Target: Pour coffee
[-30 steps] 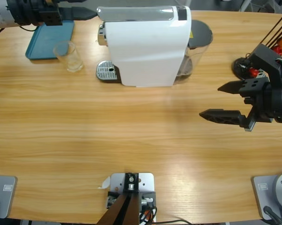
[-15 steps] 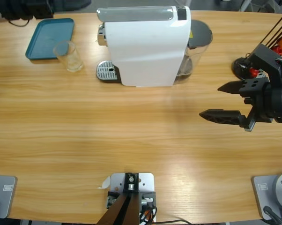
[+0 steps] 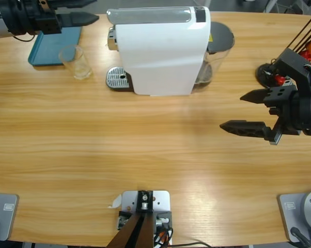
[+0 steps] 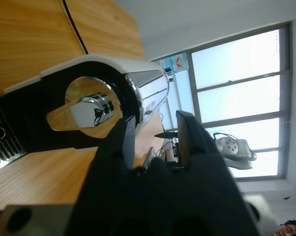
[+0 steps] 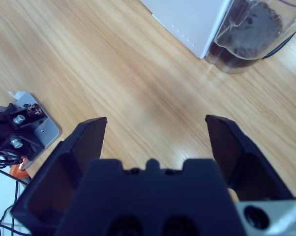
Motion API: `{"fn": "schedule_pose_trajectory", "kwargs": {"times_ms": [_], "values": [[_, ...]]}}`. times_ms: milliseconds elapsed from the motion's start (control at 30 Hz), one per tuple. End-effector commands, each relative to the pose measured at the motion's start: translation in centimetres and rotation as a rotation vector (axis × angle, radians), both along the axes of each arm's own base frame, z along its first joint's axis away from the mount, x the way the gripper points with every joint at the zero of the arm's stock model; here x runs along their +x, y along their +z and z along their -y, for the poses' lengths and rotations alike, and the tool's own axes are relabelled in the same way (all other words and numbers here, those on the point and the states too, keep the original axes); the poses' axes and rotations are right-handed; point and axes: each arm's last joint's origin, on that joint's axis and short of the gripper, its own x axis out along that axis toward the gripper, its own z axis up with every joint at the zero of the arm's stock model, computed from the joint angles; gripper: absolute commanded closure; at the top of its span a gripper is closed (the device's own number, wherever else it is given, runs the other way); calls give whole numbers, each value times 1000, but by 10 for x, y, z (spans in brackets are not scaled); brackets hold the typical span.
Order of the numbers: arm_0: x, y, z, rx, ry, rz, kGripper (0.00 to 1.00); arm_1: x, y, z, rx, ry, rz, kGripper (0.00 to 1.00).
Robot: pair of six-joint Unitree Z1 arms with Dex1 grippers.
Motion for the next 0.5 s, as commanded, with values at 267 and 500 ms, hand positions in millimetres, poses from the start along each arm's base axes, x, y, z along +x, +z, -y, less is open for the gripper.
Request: {"fn": "schedule_pose_trajectory", "kwargs": {"times_ms": [267, 500], "values": [[20, -11, 21, -11, -30, -29, 644, -3, -9, 1, -21, -4, -23, 110], [21, -12, 29, -13, -54, -34, 644, -3, -9, 1, -21, -4, -22, 110]]}}
